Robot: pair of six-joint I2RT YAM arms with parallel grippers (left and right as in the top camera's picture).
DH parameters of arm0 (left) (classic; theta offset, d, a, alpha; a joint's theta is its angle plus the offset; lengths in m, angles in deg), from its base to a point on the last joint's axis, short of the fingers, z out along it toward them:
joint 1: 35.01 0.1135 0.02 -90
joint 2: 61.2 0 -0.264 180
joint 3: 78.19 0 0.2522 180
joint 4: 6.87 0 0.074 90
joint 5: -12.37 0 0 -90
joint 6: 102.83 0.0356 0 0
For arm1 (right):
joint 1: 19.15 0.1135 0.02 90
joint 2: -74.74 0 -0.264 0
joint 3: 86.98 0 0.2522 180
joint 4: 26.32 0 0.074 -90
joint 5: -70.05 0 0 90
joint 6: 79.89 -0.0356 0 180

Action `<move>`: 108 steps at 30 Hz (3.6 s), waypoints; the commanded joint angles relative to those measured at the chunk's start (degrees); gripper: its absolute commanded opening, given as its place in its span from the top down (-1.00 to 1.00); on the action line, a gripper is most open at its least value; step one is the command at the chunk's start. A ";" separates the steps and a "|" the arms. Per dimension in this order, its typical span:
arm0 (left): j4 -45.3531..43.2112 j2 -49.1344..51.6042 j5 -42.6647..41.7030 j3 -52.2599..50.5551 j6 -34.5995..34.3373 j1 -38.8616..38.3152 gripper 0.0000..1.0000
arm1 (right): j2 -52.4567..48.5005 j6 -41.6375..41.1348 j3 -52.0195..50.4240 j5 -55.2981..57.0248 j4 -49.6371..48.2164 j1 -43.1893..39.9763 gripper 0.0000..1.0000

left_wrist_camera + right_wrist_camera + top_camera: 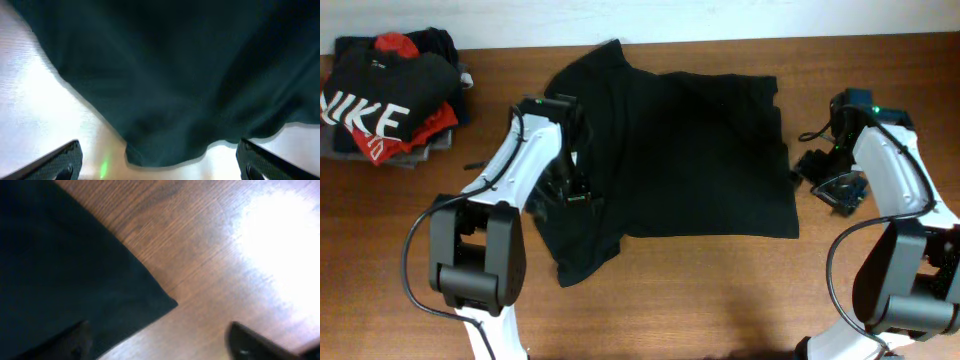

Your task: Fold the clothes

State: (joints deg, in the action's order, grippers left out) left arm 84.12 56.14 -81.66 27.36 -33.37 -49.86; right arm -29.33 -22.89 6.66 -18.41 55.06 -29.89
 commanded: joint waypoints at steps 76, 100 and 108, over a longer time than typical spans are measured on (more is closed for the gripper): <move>-9.79 -0.09 2.45 -20.35 -5.22 2.38 0.99 | -2.36 -8.66 -17.42 1.62 -8.48 7.26 0.92; -20.02 -20.50 11.87 -15.82 -8.81 2.38 0.88 | 16.50 2.10 0.83 1.57 -12.33 7.37 0.11; -41.44 -20.50 10.73 -15.82 -3.82 2.38 0.06 | 10.88 6.62 5.33 -8.98 -28.41 7.41 0.11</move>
State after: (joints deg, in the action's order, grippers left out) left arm 46.46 36.67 -70.82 10.59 -41.30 -47.74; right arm -14.82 -18.99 11.62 -23.24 28.39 -22.79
